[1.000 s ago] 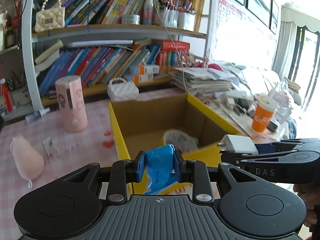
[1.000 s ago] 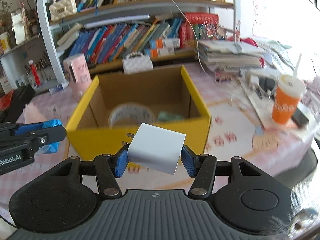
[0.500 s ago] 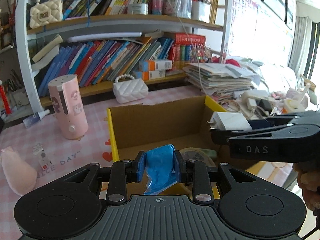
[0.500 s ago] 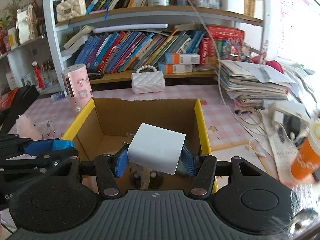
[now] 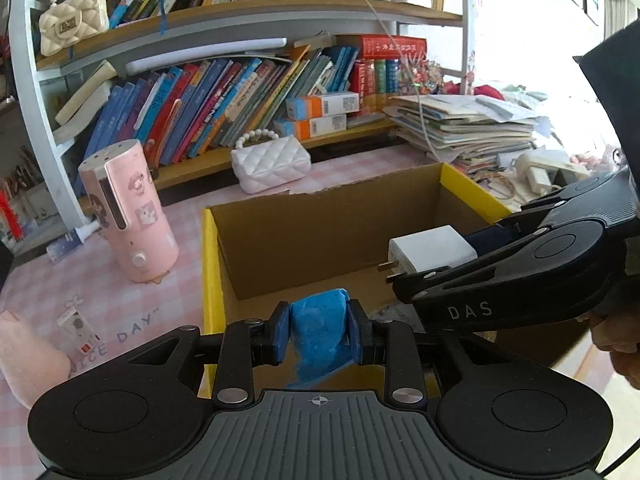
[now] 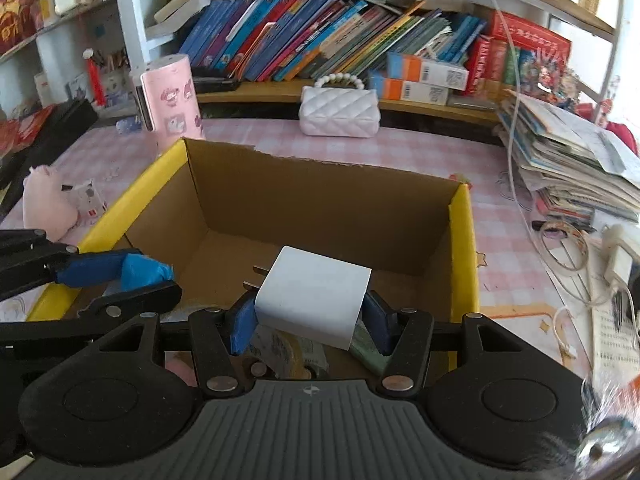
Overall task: Organize objects
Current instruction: 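Lower both items into the yellow box and open both grippers, then lift both grippers out of the box and back over the table, then move the left gripper toward the pink plush while the right gripper approaches the small medicine box, then close the left gripper on the pink plush while the right gripper grasps the medicine box, then carry the pink plush and medicine box with both grippers over the yellow box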
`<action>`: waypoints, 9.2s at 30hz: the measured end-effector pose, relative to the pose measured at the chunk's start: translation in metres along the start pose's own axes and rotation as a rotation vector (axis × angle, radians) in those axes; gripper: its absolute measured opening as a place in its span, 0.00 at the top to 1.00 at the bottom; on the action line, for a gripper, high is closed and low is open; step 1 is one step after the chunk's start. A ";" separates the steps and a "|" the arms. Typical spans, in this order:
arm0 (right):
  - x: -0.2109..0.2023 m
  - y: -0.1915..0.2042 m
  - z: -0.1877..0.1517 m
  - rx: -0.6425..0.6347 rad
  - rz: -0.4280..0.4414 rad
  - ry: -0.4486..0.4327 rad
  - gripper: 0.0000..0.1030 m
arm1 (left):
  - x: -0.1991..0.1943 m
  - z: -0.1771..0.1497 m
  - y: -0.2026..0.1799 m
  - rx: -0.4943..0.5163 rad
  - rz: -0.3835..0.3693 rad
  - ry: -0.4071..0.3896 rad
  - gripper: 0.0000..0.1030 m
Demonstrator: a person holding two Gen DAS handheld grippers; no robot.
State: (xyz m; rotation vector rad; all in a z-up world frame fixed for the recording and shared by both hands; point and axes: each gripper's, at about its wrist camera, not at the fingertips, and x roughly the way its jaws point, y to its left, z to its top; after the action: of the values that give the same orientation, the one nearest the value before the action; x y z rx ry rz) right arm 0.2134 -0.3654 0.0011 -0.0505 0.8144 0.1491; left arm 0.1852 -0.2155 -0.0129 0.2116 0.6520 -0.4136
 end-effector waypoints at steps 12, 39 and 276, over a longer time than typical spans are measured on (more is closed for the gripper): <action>0.016 0.003 0.014 -0.061 0.028 0.028 0.48 | 0.016 -0.001 0.002 0.014 0.033 0.030 0.73; 0.012 0.003 0.006 -0.019 0.034 0.019 0.45 | -0.029 -0.004 0.001 -0.042 0.053 -0.082 0.31; -0.064 0.275 -0.071 -0.074 0.104 -0.062 0.73 | -0.202 -0.164 0.186 -0.330 0.119 -0.005 0.35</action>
State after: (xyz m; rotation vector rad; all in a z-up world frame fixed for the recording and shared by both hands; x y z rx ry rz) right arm 0.0772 -0.1077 0.0025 -0.0728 0.7503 0.2775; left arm 0.0320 0.0651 -0.0021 -0.0646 0.6886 -0.1879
